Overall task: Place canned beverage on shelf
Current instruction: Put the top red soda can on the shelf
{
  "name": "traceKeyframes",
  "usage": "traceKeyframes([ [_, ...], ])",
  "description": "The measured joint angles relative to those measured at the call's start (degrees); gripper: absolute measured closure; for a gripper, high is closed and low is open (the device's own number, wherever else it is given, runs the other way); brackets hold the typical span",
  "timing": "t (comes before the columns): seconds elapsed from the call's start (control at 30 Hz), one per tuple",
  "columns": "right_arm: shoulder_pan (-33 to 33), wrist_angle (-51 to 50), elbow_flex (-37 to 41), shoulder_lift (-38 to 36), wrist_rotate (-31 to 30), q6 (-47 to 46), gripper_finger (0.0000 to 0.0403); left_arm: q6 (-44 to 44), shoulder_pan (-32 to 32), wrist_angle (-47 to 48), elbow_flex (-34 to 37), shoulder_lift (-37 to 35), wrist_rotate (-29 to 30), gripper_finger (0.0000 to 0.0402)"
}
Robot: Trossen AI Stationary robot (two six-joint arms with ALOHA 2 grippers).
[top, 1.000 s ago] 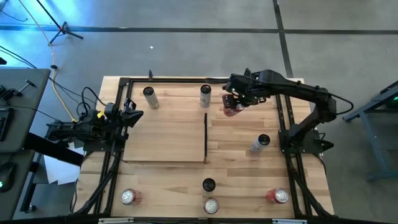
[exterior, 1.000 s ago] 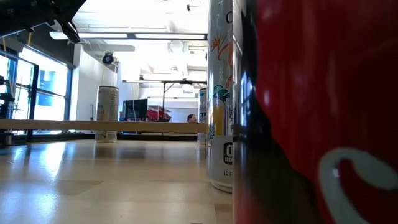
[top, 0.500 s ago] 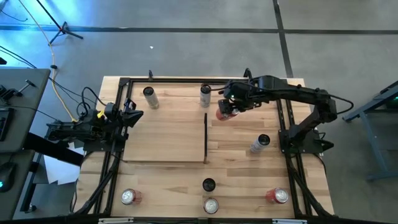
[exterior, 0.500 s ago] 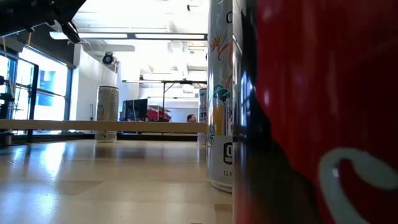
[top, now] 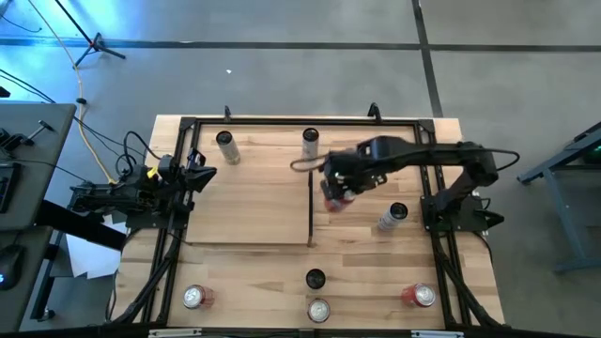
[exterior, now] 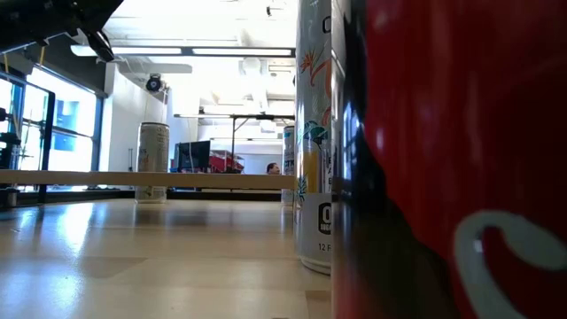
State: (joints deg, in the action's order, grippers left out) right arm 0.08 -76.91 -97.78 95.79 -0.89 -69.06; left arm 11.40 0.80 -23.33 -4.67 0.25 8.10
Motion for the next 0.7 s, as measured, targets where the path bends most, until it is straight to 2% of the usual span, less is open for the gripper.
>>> traceKeyframes([
  [0.23, 2.9, -0.1, 0.0, 4.5, 2.2, -1.0, 0.0124, 0.0, 0.0, 0.0, 0.0, 0.0, 0.0, 0.0394],
  [0.5, 4.8, -0.4, 0.0, 10.4, 6.6, 3.6, 0.0124, 0.0, 0.0, 0.0, 0.0, 0.0, 0.0, 0.0394],
  [0.7, 4.9, 0.4, 0.1, 11.0, 4.5, 4.6, 0.0124, 0.0, 0.0, 0.0, 0.0, 0.0, 0.0, 0.0394],
])
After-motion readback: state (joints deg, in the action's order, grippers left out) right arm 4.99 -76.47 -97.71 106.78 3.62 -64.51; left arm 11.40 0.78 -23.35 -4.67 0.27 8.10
